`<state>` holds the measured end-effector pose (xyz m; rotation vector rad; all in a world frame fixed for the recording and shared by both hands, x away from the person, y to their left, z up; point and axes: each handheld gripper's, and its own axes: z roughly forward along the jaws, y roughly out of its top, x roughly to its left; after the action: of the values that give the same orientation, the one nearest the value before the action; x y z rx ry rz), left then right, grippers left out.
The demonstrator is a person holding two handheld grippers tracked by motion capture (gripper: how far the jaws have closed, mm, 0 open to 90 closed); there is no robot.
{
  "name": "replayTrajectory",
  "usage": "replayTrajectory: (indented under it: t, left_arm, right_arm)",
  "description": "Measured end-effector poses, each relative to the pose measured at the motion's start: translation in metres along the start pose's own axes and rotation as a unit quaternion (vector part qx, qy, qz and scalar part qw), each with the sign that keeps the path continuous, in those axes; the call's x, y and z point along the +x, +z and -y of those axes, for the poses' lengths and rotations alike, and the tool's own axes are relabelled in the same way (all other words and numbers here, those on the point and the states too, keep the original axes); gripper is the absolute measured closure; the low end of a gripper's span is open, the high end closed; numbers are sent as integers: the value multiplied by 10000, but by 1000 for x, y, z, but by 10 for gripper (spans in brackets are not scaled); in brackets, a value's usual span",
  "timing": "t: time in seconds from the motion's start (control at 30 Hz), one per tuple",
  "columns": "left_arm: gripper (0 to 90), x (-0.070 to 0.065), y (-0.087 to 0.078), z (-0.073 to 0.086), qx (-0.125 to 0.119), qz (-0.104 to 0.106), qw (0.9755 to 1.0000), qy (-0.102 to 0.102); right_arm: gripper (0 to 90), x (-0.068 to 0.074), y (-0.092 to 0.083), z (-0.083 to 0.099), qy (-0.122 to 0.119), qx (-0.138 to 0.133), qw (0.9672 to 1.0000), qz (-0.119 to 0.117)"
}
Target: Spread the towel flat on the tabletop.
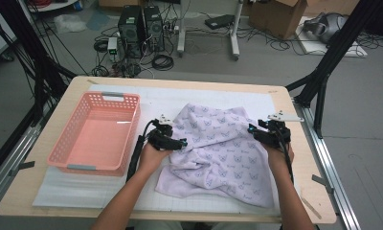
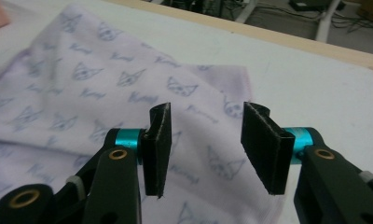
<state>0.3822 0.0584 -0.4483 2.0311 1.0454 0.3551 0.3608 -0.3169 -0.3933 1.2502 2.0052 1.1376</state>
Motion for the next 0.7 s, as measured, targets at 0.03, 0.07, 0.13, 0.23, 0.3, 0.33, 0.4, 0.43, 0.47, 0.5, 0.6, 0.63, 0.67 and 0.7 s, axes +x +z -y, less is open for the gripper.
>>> replayTrajectory:
  t: [0.03, 0.07, 0.13, 0.23, 0.3, 0.33, 0.4, 0.43, 0.47, 0.5, 0.6, 0.63, 0.67, 0.7]
  left_arm:
    - [320, -3, 0, 1, -22, -148, 9998, 140]
    - [356, -4, 0, 2, -38, -260, 9995, 191]
    - [484, -2, -2, 2, -117, -275, 9994, 163]
    - [819, -1, -2, 2, -171, -244, 9991, 292]
    - [853, 3, -2, -1, -277, -485, 9981, 257]
    - [857, 7, -3, -2, -365, -565, 9977, 120]
    - [859, 16, -4, -5, -530, -668, 9962, -158]
    - [861, 21, -6, -8, -643, -771, 9945, -287]
    - [861, 25, -7, -10, -690, -835, 9936, -322]
    - [862, 28, -10, -12, -877, -927, 9909, -424]
    - [859, 37, -14, -15, -1124, -892, 9871, -707]
    - [844, 36, -14, -16, -1134, -864, 9873, -701]
    - [798, 35, -14, -15, -1111, -694, 9887, -734]
    - [689, 34, -13, -15, -1085, -550, 9896, -772]
  right_arm:
    - [516, 1, -3, 2, -9, -19, 10000, -40]
    - [514, 3, -7, 5, -33, -40, 9999, -89]
    - [506, 6, -15, 12, -55, -67, 9998, -175]
    - [501, 10, -23, 24, -88, -97, 9994, -315]
    - [498, 12, -25, 32, -176, 12, 9992, -350]
    - [498, 13, -26, 36, -194, 79, 9991, -374]
    - [488, 12, -27, 43, -181, 163, 9990, -386]
    - [483, 11, -27, 45, -161, 189, 9989, -407]
    - [482, 10, -26, 49, -134, 238, 9987, -436]
    - [480, 10, -26, 51, -95, 288, 9985, -448]
    - [471, 11, -21, 57, -165, 471, 9976, -471]
    - [469, 11, -18, 60, -213, 538, 9973, -461]
    - [465, 12, -17, 61, -230, 587, 9970, -451]
    - [461, 12, -15, 62, -265, 680, 9964, -430]
